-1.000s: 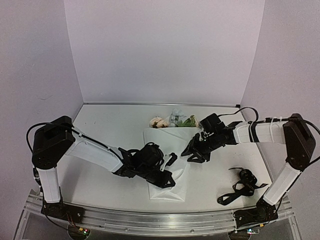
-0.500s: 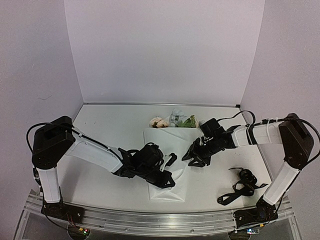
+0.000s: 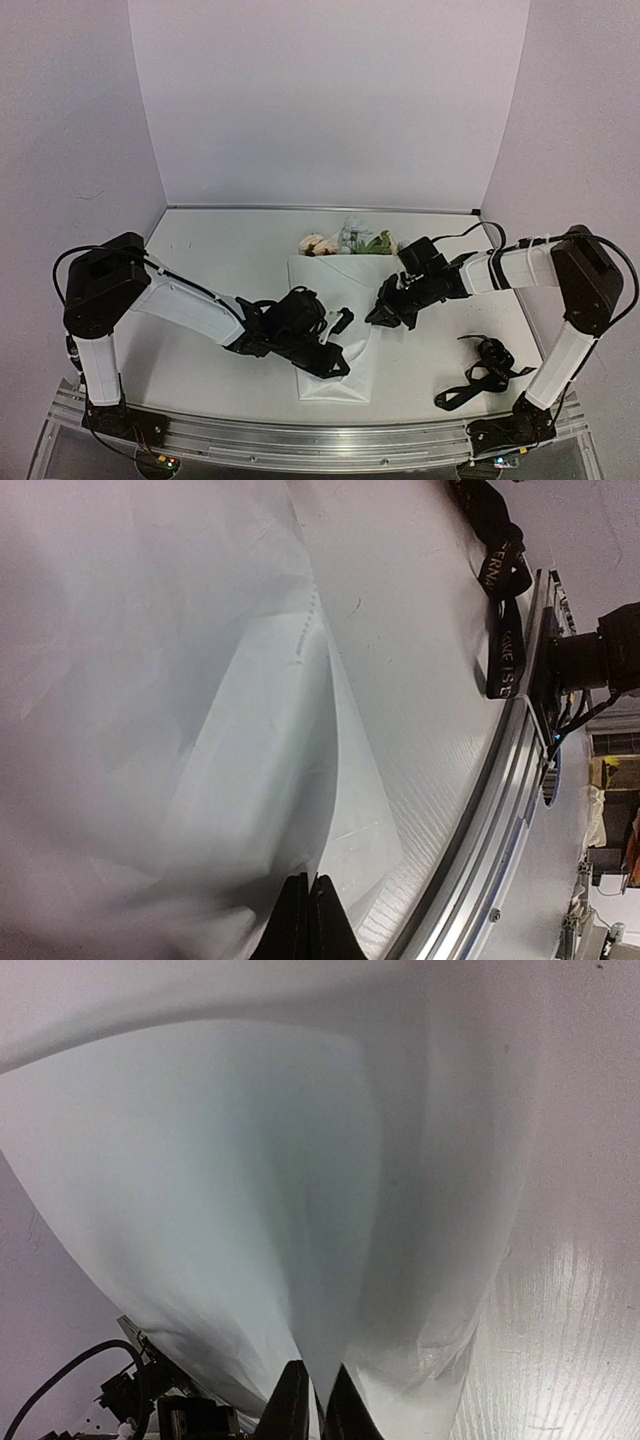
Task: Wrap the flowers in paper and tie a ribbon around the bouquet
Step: Pass from the left arm to the right, then press the fold line on the folded bouquet.
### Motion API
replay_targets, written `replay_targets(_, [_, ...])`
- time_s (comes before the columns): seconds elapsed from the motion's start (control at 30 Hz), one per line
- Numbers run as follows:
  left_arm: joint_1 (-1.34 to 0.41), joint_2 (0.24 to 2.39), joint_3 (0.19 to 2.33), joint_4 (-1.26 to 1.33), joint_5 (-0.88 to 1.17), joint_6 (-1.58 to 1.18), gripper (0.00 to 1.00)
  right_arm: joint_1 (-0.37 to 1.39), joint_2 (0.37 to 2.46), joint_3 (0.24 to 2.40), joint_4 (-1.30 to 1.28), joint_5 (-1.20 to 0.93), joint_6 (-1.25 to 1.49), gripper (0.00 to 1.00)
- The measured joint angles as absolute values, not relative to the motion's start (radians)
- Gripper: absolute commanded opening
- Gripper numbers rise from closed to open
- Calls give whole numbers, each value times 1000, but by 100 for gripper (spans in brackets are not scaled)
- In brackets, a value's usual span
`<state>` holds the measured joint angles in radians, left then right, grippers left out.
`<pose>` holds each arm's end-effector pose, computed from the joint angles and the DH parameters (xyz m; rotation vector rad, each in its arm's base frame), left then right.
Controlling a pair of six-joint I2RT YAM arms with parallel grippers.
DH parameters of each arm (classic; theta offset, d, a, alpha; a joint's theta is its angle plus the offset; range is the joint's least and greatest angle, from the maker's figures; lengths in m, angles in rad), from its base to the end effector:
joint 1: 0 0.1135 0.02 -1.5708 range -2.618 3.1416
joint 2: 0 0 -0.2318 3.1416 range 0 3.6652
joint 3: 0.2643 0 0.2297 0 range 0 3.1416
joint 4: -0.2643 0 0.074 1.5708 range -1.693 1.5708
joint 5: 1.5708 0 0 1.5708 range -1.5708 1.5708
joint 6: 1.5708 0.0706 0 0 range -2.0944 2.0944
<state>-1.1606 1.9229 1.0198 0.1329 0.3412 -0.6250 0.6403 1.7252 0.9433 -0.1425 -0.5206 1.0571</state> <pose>0.1320 -0.3627 0.0963 0.8887 2.5076 -1.1612 0.2490 0.2293 0.1209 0.3401 2.8340 1.2151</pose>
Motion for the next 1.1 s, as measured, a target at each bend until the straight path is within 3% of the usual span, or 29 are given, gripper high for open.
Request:
replay_targets(0.13, [-1161,1885,1003,132,346,-629,23,640,1727,939,-140,-518,1047,0])
replay_targets(0.23, [-1161,1796,964,126,338,-631,27,640,1729,932,-139,-513,1038,0])
replay_targets(0.4, [-1153,1611,914,101,283,-647,16,640,1737,921,-139,-502,1026,0])
replay_targets(0.57, [-1070,1522,832,111,227,-687,15,640,1738,918,-139,-490,1021,0])
replay_targets(1.1, [-1002,1763,792,150,282,-747,10,640,1747,918,-146,-487,1004,0])
